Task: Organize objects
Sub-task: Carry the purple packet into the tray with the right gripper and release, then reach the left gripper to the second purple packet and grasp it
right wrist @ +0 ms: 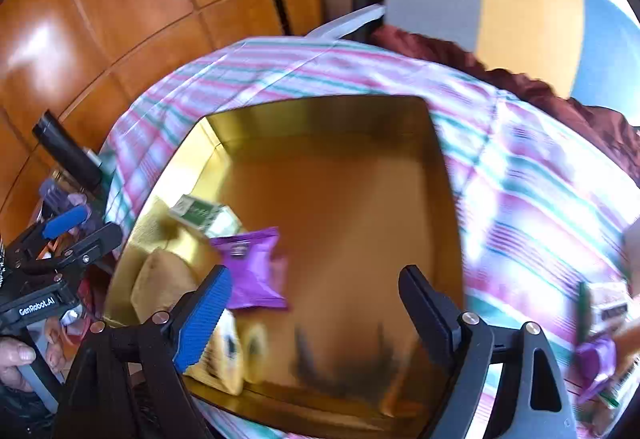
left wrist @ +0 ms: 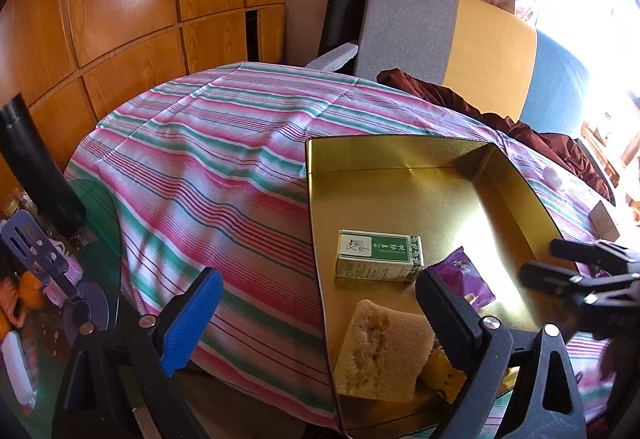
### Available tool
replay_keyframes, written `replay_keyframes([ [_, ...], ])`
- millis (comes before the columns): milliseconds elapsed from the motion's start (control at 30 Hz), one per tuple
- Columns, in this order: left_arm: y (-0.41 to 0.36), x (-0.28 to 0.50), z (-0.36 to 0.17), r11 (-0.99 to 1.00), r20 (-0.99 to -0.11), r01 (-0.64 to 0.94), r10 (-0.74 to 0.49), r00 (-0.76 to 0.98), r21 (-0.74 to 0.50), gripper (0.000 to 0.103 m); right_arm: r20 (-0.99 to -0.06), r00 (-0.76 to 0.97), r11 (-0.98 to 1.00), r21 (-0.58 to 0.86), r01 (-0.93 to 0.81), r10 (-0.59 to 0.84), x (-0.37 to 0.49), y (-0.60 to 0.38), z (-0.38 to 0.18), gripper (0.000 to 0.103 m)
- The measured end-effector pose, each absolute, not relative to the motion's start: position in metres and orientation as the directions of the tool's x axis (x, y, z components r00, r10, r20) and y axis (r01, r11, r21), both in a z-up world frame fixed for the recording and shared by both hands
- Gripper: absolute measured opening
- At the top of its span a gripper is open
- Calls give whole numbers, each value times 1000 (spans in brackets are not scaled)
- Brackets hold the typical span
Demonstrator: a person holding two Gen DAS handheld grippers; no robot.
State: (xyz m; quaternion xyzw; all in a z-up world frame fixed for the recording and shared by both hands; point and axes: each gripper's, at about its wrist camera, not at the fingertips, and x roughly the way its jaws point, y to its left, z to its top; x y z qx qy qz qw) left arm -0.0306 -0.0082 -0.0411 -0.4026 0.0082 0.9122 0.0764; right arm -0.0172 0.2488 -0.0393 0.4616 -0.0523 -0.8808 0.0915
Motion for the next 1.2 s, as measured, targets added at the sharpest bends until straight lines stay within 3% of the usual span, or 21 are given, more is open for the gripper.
replay_keyframes([
  [133,3,-30,-40,-984,-737,-176,142,-661,-32,98,-781,-617,-987,154,-42,-96,-1,312,-22,97],
  [333,29,-30,-32,-969,-732,-245,188,-655,-30,98,-740,-666,-933,172,-316,89,34,422,2,99],
  [633,97,-25,-13,-906,-712,-423,310,-630,-20,98,-714,-584,-608,278,-744,387,115,582,-14,99],
  [767,147,-20,-7,-843,-717,-538,373,-588,2,98,-740,-584,-432,431,-792,332,145,617,-37,99],
  [967,233,-10,-15,-708,-773,-695,508,-381,-123,97,-730,-620,-450,468,-760,289,144,617,-38,99],
  [1200,314,8,-38,-619,-827,-745,536,-169,-250,79,-729,-645,-449,509,-735,229,140,617,-45,99],
])
